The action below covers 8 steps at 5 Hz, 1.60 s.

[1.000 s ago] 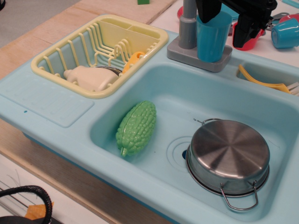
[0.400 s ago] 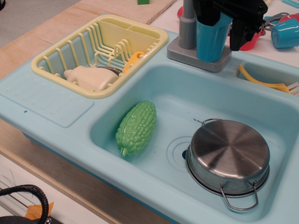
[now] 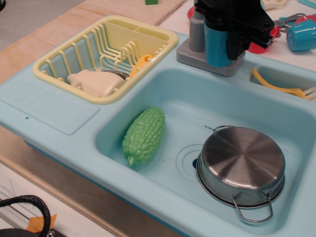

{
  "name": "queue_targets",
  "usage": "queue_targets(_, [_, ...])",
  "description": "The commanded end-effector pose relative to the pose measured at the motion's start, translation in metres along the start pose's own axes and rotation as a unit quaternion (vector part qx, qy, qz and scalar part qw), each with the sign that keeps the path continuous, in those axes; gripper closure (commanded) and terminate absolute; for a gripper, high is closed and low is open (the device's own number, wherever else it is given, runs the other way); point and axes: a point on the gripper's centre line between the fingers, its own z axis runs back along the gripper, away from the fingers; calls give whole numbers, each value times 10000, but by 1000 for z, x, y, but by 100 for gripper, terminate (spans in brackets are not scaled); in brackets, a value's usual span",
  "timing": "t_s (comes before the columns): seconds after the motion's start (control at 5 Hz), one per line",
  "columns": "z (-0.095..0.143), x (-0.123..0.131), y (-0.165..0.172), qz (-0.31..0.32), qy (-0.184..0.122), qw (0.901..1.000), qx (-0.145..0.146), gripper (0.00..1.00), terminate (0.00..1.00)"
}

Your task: Put cup from anywhere into sink

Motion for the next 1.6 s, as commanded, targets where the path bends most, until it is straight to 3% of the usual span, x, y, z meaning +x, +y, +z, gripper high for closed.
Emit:
queue_targets(0.0, [20,5,-3,156,3,9998,122,100,0])
queue_targets(0.4, [37,-15,-17,922,272,9951,240,100,0])
queue_targets(0.6, [34,-30,-20,1656,740,9834,54,100,0])
queue_targets(0.8, [30,-40,-20,2330,1443,9613,-285,100,0])
queue_targets(1.0, [28,-45,-19,2399,1463,9586,-466,0,0])
queue_targets(1.4, [28,-45,-19,2399,1463,9586,-466,0,0])
